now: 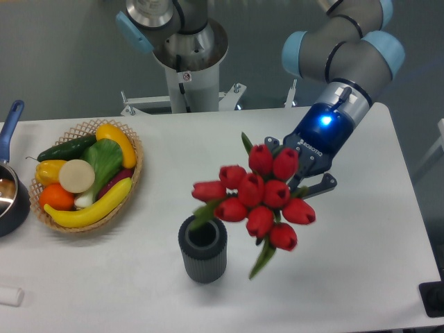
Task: Insert the flowers into the vase
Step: 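Carry the red tulip bouquet with the gripper over the grey vase, then lower the tulip stems into the grey vase opening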
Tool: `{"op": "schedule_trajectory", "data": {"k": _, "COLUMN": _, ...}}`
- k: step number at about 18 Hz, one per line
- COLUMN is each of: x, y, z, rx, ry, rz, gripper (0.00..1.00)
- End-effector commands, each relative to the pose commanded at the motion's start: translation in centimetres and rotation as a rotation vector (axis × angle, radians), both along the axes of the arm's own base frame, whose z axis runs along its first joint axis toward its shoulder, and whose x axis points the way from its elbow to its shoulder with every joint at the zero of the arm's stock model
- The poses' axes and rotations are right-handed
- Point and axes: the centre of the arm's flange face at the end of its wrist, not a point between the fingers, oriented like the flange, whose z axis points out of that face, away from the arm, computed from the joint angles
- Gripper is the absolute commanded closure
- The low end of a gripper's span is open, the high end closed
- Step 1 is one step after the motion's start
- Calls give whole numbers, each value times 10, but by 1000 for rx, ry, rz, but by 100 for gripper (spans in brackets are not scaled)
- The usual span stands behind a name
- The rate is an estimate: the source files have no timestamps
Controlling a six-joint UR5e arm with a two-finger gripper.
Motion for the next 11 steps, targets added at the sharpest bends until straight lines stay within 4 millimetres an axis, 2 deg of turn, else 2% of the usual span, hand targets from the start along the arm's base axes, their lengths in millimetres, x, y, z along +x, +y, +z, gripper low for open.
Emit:
{"op": "schedule_trajectory", "data": {"k": 3, "x": 10, "y": 4, "z": -6, "rx": 49, "ry": 7, "rz": -32, "gripper": 86}}
{"op": "schedule_trajectory", "data": {"k": 11, "x": 38, "y": 25, "z": -4, "rx": 124, "ry": -37, "rz": -113, "gripper": 86}}
